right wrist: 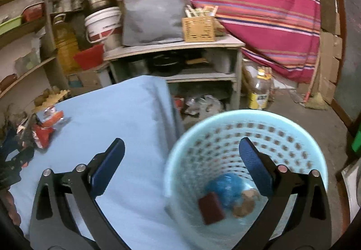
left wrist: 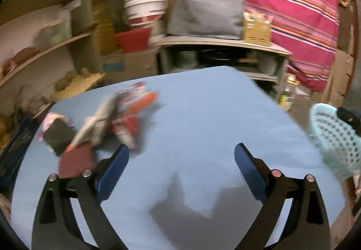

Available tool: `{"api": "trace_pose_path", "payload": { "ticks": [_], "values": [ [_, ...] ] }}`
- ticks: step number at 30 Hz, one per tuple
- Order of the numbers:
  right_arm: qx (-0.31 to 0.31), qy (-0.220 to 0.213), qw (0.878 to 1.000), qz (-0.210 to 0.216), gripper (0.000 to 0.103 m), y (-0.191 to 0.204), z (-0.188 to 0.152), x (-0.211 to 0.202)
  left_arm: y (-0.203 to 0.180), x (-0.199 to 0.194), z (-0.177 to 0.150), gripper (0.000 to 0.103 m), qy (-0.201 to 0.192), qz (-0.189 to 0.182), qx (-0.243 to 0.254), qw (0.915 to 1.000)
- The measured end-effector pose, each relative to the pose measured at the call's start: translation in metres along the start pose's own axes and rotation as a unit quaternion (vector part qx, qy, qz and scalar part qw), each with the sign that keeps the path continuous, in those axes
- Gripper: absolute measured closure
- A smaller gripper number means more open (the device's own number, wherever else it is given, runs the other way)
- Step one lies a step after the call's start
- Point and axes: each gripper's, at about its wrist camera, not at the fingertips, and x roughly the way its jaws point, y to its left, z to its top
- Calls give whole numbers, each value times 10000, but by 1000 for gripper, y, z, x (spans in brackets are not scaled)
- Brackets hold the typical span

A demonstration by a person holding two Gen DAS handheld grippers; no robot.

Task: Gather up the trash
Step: 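Return both tools to the table over the remaining trash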

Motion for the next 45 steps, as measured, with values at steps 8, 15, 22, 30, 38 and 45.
{"api": "trace_pose_path", "payload": {
  "ticks": [8,15,22,30,38,45],
  "values": [
    [-170,180,9994,223,4,72,3,32,113,19,-10,9,295,553,-630,9960],
    [-262,287,9981,474,4,124,6,55,165,47,-28,9,794,678,-911,9904],
    [-539,383,9959,614,4,172,0,70,169,72,-32,9,1166,597,-993,9864],
    [-919,418,9922,737,4,210,-7,72,174,78,-30,9,1227,467,-1166,9845],
    [-944,483,9908,843,4,226,-11,70,189,72,-34,19,1195,108,-1462,9820],
    [-1104,494,9883,932,4,246,-13,66,198,51,-35,24,942,152,-1241,9877]
  ]
}}
